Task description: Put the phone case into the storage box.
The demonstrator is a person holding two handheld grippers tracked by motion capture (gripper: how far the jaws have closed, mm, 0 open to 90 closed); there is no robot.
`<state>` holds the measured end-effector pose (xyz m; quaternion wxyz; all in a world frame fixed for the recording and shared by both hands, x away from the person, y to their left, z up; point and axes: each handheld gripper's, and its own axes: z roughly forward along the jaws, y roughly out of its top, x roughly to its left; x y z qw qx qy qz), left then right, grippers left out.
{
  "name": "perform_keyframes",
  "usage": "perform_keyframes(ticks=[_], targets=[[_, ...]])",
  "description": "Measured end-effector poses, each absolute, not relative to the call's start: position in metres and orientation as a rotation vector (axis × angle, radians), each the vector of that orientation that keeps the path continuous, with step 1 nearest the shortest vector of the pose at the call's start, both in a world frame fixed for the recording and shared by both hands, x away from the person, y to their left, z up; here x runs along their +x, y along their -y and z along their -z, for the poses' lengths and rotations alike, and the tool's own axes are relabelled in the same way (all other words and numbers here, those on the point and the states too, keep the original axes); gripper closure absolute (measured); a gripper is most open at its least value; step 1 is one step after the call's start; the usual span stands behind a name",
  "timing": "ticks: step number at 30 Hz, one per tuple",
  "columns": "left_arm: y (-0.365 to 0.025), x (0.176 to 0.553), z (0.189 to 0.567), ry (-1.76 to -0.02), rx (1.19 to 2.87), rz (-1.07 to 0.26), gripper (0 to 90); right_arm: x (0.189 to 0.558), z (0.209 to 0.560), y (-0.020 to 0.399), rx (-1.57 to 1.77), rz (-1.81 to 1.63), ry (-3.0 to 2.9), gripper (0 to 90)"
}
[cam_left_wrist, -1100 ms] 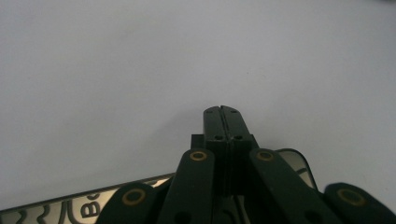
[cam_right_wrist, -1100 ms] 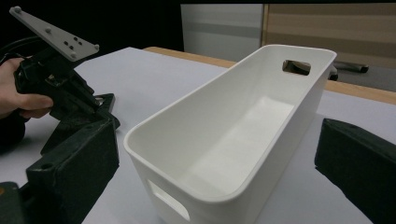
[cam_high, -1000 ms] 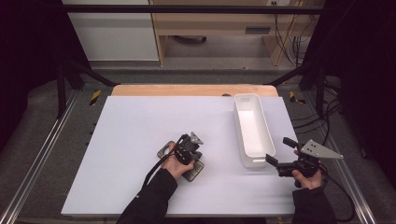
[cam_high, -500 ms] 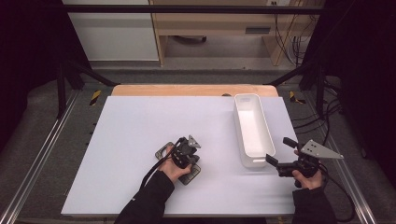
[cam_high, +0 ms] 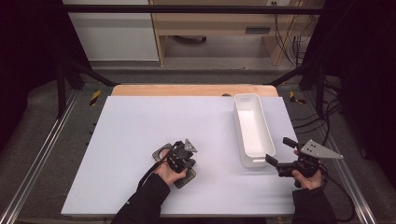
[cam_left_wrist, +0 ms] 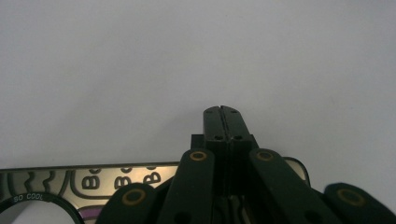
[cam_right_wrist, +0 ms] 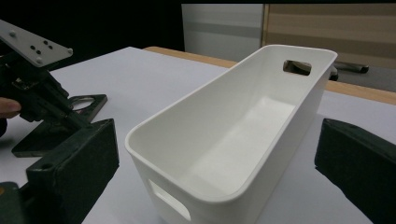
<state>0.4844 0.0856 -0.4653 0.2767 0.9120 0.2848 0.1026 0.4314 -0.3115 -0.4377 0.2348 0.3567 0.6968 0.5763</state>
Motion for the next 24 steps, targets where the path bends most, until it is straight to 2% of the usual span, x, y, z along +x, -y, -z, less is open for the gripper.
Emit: perform_keyframes(ticks=[24], targets=[[-0.113, 0.465, 0.463, -0.765, 2.476, -0.264, 89.3, 0.432, 0.438, 0.311, 0.976, -1.581, -1.915, 0.3]])
